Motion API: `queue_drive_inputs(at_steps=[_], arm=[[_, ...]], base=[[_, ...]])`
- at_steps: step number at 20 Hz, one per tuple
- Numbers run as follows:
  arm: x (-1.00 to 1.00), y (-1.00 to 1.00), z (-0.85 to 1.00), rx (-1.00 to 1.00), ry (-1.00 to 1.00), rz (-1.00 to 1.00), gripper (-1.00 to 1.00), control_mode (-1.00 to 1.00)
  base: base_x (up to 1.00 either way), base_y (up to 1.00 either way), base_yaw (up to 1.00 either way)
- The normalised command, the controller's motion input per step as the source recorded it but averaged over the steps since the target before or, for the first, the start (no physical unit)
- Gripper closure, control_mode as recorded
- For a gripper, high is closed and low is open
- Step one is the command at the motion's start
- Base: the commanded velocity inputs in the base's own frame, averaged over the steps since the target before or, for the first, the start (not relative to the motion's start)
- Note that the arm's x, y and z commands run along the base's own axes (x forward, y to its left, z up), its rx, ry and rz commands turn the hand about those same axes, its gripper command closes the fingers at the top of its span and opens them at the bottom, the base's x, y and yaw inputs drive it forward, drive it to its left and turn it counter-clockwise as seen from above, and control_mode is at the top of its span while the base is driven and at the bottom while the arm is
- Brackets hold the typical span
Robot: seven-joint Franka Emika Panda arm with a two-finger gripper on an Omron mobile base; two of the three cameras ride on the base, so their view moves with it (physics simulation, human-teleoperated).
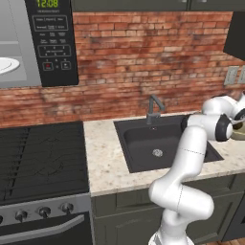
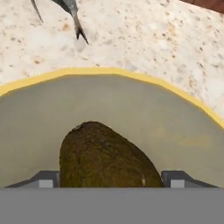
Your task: Pick the avocado from the sink and place it in the bowl. Then pick the bowl and place it in the microwave. Then close the microwave door and press the start button.
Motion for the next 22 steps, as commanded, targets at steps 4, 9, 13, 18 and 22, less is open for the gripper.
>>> queue_drive_inputs(at_steps=[4, 9, 13, 18, 22], arm=[[0.16, -0.23, -0.21, 0.0, 0.01, 0.06, 1.0, -1.0], [0.06, -0.12, -0.08, 0.0, 0.01, 0.02, -1.0, -1.0], [-0.06, 0.0, 0.05, 0.0, 0.0, 0.0, -1.0, -1.0], [-0.12, 0.07, 0.3, -0.01, 0.0, 0.0, -1.0, -1.0], [-0.21, 0.22, 0.4, -0.03, 0.0, 0.0, -1.0, -1.0]], base=[[0.0, 0.0, 0.0], [0.0, 0.0, 0.0], [0.0, 0.0, 0.0], [0.0, 0.0, 0.0], [0.0, 0.0, 0.0]])
